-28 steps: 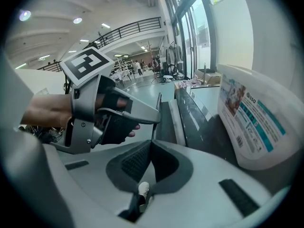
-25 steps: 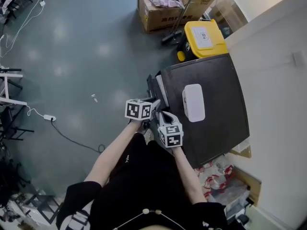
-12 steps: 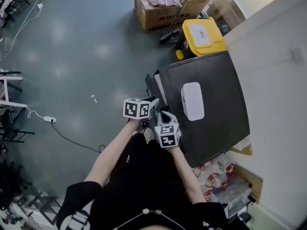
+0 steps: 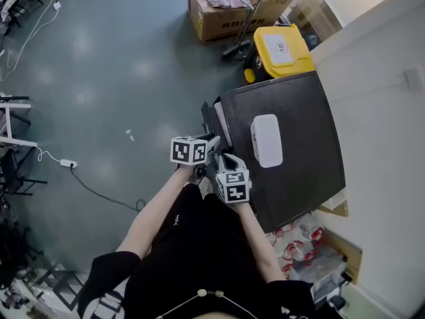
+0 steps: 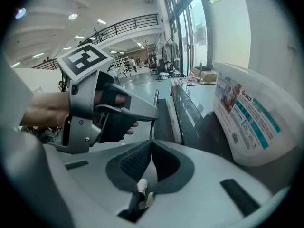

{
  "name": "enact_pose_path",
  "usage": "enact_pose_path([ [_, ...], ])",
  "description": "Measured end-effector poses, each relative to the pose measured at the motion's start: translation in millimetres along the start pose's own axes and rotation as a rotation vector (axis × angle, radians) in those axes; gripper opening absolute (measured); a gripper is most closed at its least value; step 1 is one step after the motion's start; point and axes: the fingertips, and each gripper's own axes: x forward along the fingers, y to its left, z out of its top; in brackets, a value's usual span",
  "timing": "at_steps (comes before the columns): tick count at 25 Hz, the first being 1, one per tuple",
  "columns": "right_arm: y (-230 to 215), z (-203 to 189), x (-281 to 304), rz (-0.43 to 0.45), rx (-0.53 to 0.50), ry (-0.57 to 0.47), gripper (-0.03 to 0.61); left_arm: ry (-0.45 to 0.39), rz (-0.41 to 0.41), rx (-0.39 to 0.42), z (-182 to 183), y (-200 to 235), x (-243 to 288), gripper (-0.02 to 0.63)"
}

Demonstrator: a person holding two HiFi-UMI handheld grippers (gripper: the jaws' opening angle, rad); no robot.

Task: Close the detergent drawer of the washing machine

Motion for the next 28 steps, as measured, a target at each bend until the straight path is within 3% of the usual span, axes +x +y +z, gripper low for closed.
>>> enact_pose_path([
  [6,7.3,-0.2,2.1,0.06,0.019,0.009,0.019,0.002,-0.002,0.001,1.3,0.8,0.0,0.101],
  [7,12.2,-0.8,3.8,0.089,0.017,0.016,0.152,0.004,-0.002,0.0,0.6,1.3,0.4,0.101],
  [8,14.5,-1.5,5.5,0.097,0.011,0.02,0.236,0.007,-0.002,-0.002,-0.4,1.7,0.8,0.101],
  [10,9.2,-1.6,7.6,0.053,0.006,0.015,0.096,0.009,-0.003,-0.001,-0.9,1.1,1.0,0.101],
  [13,5.2,-0.7,8.2,0.016,0.015,0.011,0.075,0.004,-0.006,-0.001,-0.1,0.6,0.8,0.101],
  [16,4.5,-0.2,12.3,0.005,0.023,0.011,0.118,0.001,-0.008,-0.008,-1.1,2.1,2.4,0.101],
  [20,-2.3,0.7,17.2,-0.048,0.002,0.012,0.039,0.004,-0.009,-0.009,-1.9,0.1,3.7,0.101],
  [24,-3.8,2.6,15.5,-0.063,0.009,0.011,0.037,0.003,-0.014,-0.012,-1.7,-1.2,3.2,0.101],
  [28,-10.9,5.8,13.0,-0.079,0.085,0.012,0.034,0.003,-0.022,-0.009,2.6,-5.6,7.8,0.101],
])
